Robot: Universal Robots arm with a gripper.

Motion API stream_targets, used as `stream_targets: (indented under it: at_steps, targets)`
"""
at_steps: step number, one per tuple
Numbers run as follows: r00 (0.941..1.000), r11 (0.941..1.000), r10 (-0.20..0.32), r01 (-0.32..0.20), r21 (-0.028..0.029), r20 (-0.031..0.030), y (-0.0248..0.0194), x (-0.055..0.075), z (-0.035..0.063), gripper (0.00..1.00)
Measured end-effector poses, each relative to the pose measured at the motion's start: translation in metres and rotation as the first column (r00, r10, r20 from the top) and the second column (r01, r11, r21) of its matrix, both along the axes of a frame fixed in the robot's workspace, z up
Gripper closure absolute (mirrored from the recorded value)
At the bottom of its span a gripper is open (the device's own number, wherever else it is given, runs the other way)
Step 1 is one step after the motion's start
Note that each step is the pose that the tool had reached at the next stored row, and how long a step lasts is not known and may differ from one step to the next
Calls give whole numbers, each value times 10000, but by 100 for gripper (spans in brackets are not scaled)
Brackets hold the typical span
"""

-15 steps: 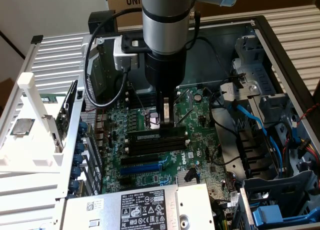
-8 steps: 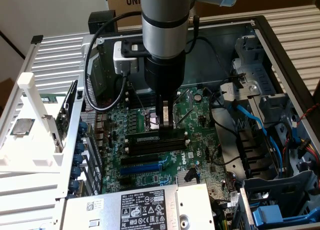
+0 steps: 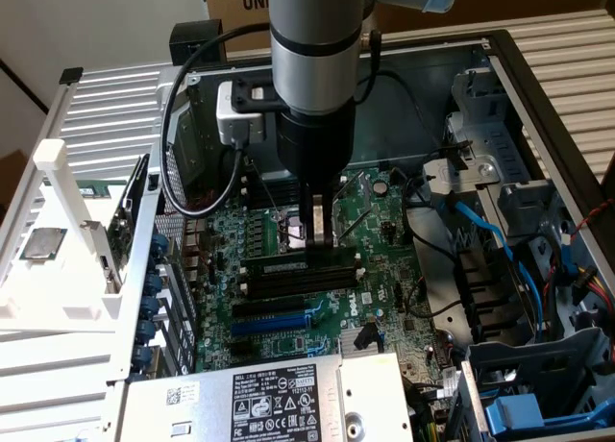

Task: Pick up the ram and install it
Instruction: 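Insert the ram into the slot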

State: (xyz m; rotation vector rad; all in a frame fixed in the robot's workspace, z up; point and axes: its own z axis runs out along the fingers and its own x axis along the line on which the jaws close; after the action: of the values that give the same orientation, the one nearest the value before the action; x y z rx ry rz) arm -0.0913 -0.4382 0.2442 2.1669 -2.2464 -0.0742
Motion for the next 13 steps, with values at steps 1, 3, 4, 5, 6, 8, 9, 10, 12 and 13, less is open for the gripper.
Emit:
stream_targets:
  at_steps: [1, 3, 4, 5, 6, 8, 9, 10, 12, 13]
  targets:
    - [10000, 10000, 3, -3, 0, 0, -2, -2, 0, 88]
    - [10000, 10000, 53, -53, 0, 0, -14, -4, 0, 88]
    - [10000, 10000, 76, -76, 0, 0, -14, -4, 0, 88]
    - [9999, 9999, 101, -101, -1, 0, -14, -4, 0, 88]
    - [9999, 9999, 130, -130, -1, 0, -15, -3, 0, 88]
    - [9998, 9998, 183, -183, 0, 0, -15, -3, 0, 88]
    - [9998, 9998, 208, -208, -1, 0, -16, -3, 0, 88]
    - [9998, 9998, 209, -209, -1, 0, -16, -3, 0, 88]
    - [9998, 9998, 209, -209, 0, 0, -16, -4, -3, 88]
    - [9998, 9998, 208, -208, 2, 1, -16, -3, -8, 88]
